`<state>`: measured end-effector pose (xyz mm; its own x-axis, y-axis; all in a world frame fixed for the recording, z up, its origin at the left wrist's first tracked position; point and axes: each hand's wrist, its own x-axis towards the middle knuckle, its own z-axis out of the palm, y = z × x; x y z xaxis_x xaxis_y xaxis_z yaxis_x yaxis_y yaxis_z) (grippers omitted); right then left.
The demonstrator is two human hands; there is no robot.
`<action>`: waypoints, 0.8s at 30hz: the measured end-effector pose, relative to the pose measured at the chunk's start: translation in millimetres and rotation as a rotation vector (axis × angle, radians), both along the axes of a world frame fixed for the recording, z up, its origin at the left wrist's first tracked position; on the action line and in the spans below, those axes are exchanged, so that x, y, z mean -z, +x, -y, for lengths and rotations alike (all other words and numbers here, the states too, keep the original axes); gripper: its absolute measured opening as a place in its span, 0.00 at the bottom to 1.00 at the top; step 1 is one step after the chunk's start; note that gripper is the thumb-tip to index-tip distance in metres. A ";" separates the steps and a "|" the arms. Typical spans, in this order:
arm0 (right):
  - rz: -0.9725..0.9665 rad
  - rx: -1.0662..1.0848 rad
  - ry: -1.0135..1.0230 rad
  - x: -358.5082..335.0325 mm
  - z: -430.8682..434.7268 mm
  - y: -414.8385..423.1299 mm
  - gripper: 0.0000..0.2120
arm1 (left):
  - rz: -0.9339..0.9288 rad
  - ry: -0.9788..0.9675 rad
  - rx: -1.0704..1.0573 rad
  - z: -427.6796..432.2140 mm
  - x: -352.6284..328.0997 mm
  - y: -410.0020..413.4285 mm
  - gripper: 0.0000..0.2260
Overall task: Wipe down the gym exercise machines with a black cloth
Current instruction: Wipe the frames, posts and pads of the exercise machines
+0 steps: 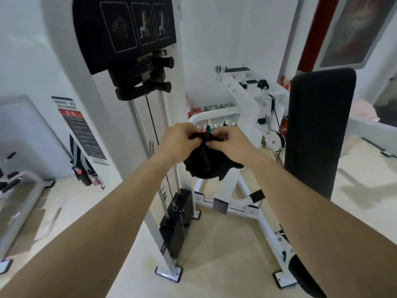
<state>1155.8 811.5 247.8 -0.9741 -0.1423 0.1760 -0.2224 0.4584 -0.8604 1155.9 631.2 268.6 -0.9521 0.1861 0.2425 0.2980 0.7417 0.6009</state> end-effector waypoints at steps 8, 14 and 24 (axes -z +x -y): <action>0.205 -0.095 0.097 72.1 26.6 93.9 0.11 | 0.209 0.055 -0.097 31.8 74.4 87.2 0.10; 0.290 -0.132 0.137 167.2 29.9 148.5 0.15 | 0.283 -0.005 -0.215 35.0 170.6 133.3 0.13; 0.385 -0.042 0.478 453.1 28.0 141.0 0.07 | 0.362 -0.179 -0.138 36.4 446.9 123.2 0.04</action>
<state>1296.7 783.5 -205.3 -0.9467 -0.1585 -0.2806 0.0373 0.8111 -0.5837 1279.1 594.8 -178.3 -0.9888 0.0597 -0.1368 -0.0180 0.8622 0.5063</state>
